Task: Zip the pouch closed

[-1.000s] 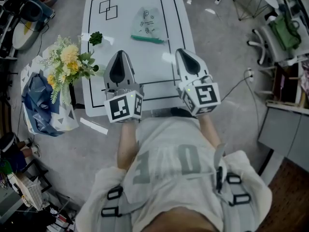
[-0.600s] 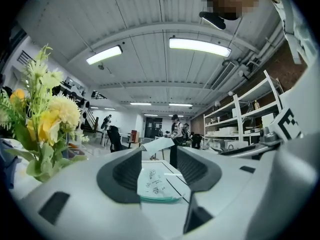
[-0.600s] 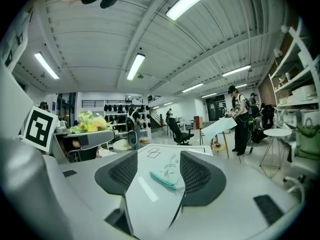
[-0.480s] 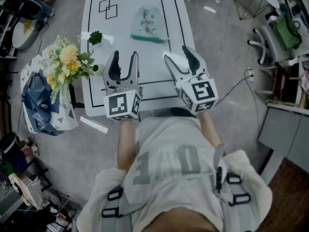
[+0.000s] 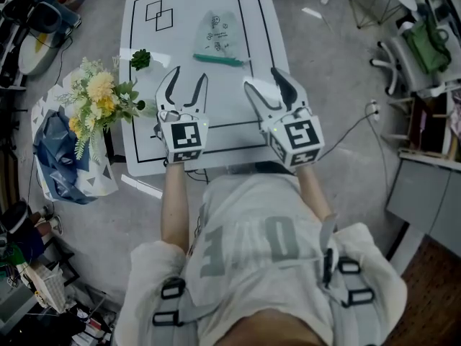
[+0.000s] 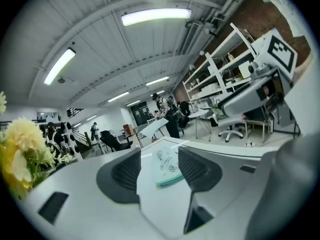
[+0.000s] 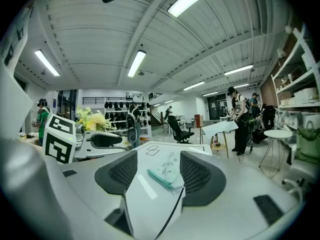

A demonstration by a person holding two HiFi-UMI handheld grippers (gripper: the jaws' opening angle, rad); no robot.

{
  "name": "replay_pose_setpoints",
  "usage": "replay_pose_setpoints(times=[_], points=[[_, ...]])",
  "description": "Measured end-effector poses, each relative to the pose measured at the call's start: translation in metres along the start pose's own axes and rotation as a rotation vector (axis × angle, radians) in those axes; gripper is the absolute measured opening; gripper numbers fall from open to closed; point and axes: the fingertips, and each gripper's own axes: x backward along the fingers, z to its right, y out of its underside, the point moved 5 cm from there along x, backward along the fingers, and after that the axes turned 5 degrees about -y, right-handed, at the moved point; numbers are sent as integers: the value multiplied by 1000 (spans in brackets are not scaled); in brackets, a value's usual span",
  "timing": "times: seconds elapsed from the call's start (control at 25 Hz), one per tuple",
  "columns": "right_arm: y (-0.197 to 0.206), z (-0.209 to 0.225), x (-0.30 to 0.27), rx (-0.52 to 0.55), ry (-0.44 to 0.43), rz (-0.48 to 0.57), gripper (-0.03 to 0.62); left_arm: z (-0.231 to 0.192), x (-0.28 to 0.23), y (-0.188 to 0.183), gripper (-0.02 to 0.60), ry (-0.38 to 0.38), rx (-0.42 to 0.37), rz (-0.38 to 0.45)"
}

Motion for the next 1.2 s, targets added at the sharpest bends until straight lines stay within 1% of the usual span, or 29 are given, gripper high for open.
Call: replay_pose_setpoints(times=[0.12, 0.44, 0.56, 0.64, 0.68, 0.8, 0.88, 1.0, 1.08, 1.2], points=[[2, 3, -2, -2, 2, -13, 242, 1, -20, 16, 213, 21, -78, -54], [15, 15, -9, 0, 4, -66, 242, 13, -67, 52, 213, 98, -335, -181], [18, 20, -14, 12, 8, -80, 242, 13, -85, 61, 212, 120, -395, -221], [22, 23, -23, 54, 10, -103, 241, 12, -94, 66, 213, 133, -406, -241], [26, 26, -29, 92, 15, -126, 241, 12, -97, 67, 213, 136, -400, -247], [47, 41, -54, 269, 21, -232, 241, 14, -100, 67, 213, 141, -372, -252], [61, 48, -71, 390, -4, -301, 241, 17, -102, 69, 213, 149, -372, -257], [73, 48, -95, 536, -67, -368, 241, 19, -106, 73, 213, 155, -364, -269], [78, 46, -110, 601, -102, -396, 241, 20, -109, 75, 213, 159, -356, -274], [85, 44, -129, 662, -144, -430, 241, 18, -111, 77, 213, 157, -328, -275]])
